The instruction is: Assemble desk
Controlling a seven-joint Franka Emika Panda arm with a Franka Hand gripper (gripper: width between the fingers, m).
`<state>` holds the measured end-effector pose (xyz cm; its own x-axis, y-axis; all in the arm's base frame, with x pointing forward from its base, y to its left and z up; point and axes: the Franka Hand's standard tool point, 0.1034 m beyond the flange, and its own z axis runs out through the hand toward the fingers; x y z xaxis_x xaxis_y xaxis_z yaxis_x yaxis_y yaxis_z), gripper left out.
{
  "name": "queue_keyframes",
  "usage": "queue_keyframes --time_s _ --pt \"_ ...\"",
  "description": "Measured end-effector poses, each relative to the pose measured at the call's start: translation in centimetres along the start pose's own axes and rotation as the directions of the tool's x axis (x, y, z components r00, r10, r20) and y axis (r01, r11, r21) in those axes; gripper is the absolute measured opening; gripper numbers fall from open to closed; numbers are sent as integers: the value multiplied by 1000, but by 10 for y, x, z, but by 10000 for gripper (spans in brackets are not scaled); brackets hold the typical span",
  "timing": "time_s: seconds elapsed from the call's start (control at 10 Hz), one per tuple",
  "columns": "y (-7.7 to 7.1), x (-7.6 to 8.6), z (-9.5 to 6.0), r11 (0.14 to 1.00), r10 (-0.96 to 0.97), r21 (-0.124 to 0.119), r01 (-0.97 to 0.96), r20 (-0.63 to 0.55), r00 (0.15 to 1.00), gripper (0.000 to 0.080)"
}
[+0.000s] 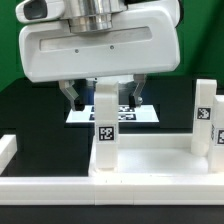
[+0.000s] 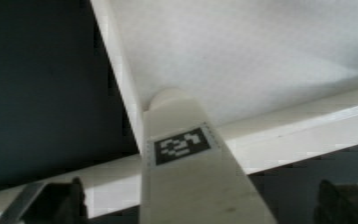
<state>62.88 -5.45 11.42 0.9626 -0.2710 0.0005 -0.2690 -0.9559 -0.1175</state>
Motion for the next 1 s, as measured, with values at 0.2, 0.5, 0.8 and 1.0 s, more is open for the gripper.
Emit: queue_keyframes --time_s 0.2,0.5,0.8,1.0 --pt "0 0 0 1000 3 0 -3 0 1000 413" --pt "1 0 1 968 251 -2 -251 -1 968 289" --pt "-7 3 2 665 746 12 -746 -44 664 289" --pt "-10 6 3 262 965 55 -963 -6 262 289"
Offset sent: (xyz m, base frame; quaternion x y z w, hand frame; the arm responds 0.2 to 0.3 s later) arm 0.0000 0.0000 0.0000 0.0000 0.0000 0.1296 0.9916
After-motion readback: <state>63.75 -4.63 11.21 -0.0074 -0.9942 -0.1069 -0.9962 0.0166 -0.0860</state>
